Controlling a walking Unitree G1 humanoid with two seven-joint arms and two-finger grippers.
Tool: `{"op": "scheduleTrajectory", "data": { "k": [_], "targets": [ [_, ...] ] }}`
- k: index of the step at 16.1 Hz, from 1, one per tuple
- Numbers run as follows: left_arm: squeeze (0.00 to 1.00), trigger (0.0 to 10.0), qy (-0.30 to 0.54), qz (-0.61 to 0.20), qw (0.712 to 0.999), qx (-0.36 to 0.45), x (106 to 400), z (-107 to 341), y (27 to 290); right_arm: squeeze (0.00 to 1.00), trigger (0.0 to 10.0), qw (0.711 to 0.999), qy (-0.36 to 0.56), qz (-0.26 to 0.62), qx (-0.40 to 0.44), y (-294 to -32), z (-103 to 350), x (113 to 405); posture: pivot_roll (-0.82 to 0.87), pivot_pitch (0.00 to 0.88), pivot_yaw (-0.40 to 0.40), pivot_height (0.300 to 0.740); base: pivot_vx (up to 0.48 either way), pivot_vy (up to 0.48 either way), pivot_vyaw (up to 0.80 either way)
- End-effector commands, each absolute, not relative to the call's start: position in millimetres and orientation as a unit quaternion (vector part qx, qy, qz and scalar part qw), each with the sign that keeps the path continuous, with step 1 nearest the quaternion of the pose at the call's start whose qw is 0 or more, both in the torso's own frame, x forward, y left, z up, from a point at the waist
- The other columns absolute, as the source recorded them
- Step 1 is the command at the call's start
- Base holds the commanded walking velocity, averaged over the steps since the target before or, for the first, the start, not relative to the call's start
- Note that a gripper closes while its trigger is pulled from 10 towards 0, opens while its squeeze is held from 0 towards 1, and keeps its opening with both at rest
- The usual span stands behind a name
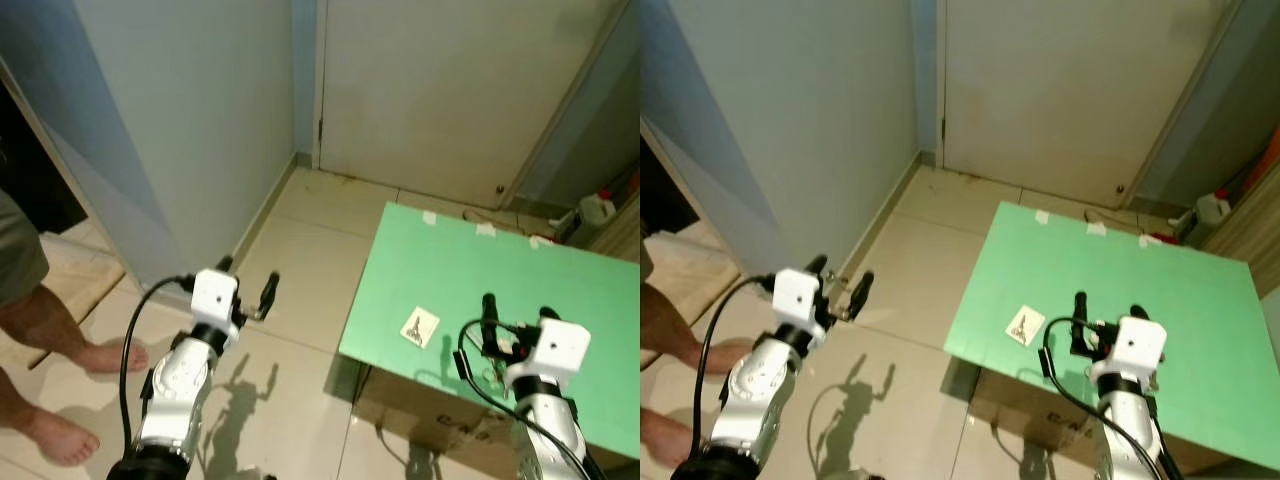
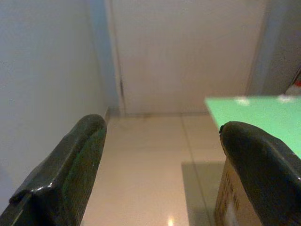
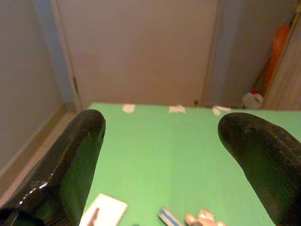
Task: Hang keys on a hook
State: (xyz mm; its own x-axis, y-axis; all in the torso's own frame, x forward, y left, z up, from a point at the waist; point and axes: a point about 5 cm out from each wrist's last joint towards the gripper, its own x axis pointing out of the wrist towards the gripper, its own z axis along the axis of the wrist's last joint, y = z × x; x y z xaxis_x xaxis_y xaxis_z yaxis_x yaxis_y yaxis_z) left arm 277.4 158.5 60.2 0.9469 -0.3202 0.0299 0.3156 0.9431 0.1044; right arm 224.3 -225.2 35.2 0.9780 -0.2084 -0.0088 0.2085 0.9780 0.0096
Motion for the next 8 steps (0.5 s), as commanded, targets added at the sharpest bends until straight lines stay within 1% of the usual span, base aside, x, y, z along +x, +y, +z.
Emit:
{"op": "scheduleTrajectory", "data": {
  "k": [1,4,8],
  "targets": [
    [0.0,10.0,-0.03,-0.179,0.983,0.038,280,65,149,0.0,10.0,0.996,-0.016,-0.092,0.009,-219,44,231,-0.07,0.014,-0.001,0.74,0.0,0.0,0.0],
    [0.0,10.0,-0.001,-0.185,0.983,0.021,282,58,136,0.0,10.0,0.997,-0.018,-0.069,0.011,-201,48,247,-0.08,0.009,0.008,0.74,0.0,0.0,0.0],
    [0.0,10.0,0.011,-0.2,0.979,0.029,285,58,127,0.0,10.0,0.998,-0.014,-0.055,0.01,-193,49,253,-0.09,0.007,0.009,0.74,0.0,0.0,0.0]
  ]
}}
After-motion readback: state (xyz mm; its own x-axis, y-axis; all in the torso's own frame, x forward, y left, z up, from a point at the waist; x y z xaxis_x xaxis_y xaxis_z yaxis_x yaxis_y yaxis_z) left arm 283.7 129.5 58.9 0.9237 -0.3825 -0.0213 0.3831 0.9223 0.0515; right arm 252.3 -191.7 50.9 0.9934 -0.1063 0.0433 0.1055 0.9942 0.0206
